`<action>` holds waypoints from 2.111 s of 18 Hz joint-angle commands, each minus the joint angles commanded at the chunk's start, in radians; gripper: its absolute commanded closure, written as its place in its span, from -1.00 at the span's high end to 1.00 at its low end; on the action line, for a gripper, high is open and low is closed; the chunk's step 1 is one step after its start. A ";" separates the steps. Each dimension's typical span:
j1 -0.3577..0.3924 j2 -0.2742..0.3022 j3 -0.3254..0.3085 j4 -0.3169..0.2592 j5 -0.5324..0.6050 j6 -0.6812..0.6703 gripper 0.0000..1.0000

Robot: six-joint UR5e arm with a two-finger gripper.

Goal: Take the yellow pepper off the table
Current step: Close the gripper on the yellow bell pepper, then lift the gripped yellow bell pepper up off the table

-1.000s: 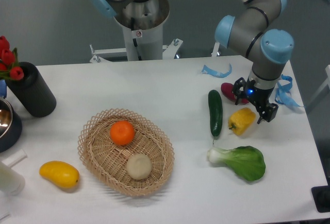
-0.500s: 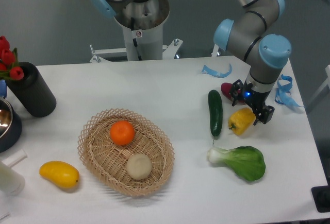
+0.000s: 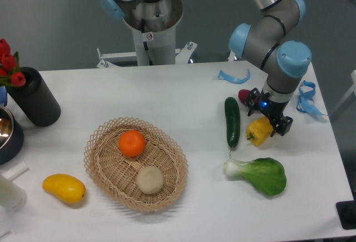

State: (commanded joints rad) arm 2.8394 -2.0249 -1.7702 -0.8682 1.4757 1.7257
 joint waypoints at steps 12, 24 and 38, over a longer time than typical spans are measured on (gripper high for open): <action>0.014 0.040 0.058 -0.008 -0.095 -0.035 -0.44; 0.014 0.201 0.094 -0.006 -0.558 -0.466 -0.44; -0.002 0.221 0.112 -0.006 -0.604 -0.584 -0.43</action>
State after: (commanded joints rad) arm 2.8379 -1.8040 -1.6582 -0.8744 0.8713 1.1413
